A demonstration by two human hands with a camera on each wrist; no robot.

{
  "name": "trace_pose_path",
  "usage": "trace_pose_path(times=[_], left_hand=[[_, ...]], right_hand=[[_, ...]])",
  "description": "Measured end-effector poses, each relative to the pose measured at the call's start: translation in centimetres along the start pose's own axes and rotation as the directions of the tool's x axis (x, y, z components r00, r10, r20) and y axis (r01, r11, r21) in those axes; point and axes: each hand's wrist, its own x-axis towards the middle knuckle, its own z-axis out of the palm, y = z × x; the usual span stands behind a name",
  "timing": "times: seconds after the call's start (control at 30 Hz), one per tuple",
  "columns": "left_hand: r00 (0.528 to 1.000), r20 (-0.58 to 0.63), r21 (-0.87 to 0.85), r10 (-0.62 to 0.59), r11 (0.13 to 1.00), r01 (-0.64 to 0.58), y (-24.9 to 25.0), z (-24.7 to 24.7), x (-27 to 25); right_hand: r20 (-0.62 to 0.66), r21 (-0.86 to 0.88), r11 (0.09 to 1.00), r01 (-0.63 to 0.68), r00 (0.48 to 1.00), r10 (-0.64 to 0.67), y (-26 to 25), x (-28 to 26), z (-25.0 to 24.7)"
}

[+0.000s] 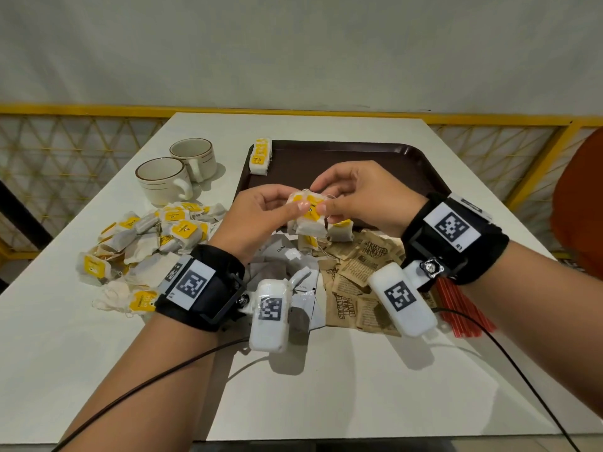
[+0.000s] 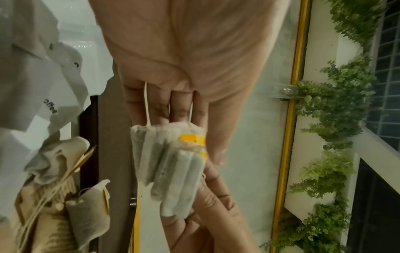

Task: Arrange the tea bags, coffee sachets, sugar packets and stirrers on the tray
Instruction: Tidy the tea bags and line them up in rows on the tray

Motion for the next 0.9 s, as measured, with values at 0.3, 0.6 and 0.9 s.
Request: trace_pose_path(times=[0.3, 0.6, 0.9], left_hand=[[0.977, -0.213, 0.03, -0.013, 0.999, 0.02, -0.4, -2.2, 0.7], [0.967, -0.254, 0.012, -0.021, 1.0, 0.025, -0.6, -2.4, 0.9], [0.963, -0.268, -0.033, -0.031, 0.999, 0.023, -0.2, -2.3, 0.8]], right_hand=[[0.057, -0.709, 0.699, -0.094, 0.98, 0.189, 2.4, 2.0, -3.3], [0.091, -0.702, 0.712, -0.03, 0.987, 0.131, 3.3, 3.0, -2.7], [0.184, 0.101, 0.956, -0.277, 0.949, 0.256, 0.5, 2.2, -1.7]])
